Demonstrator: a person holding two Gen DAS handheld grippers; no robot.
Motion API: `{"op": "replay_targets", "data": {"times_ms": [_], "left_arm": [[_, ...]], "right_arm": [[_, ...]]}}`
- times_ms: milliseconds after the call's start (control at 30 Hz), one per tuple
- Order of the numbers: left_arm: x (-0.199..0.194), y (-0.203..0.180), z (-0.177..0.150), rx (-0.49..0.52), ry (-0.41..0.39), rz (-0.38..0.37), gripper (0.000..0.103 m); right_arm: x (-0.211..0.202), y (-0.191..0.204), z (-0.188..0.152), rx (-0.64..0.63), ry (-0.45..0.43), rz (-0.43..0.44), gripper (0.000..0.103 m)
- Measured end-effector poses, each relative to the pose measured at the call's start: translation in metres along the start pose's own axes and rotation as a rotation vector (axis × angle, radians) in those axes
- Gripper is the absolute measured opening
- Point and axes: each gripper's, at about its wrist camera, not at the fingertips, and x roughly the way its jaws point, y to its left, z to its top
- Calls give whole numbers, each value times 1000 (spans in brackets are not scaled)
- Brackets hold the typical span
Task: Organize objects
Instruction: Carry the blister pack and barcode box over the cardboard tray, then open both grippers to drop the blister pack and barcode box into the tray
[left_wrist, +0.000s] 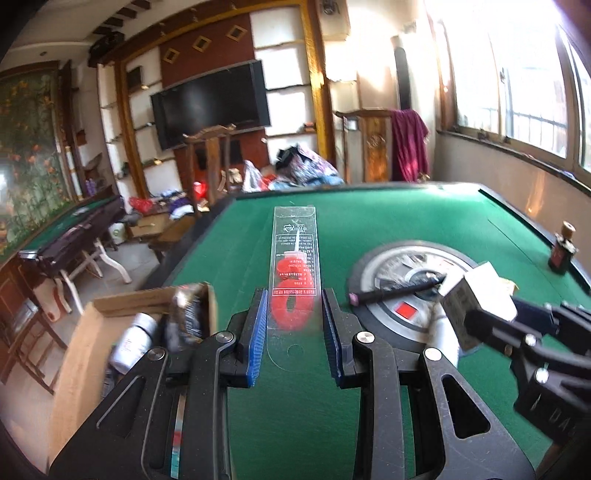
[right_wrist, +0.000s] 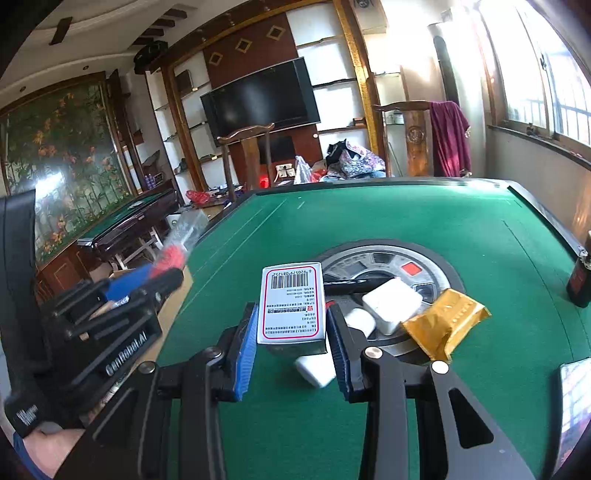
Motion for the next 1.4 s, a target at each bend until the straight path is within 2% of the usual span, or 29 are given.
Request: {"op": "replay_targets", "data": {"times_ms": [333, 467, 600, 800, 867, 1133, 1300, 1400], "left_arm": [[-8, 48, 5, -104, -19, 39, 28], [-11, 79, 7, -165, -15, 56, 28], [-7, 128, 2, -259, 29, 86, 28], [14, 201, -17, -377, 134, 171, 28], [24, 218, -24, -417, 175, 167, 28], [56, 232, -38, -442, 299, 182, 28], [71, 226, -43, -413, 358, 182, 28], [72, 225, -43, -420, 364, 176, 28]], "right_arm": [[19, 54, -1, -13, 37, 83, 36], [30, 83, -2, -34, 53, 121, 36], [41, 113, -6, -57, 78, 174, 36], [52, 157, -19, -127, 113, 235, 36], [57, 171, -22, -150, 128, 255, 36], [74, 219, -38, -244, 196, 324, 36], [85, 230, -49, -273, 243, 339, 35], [86, 232, -53, -282, 250, 344, 34]]}}
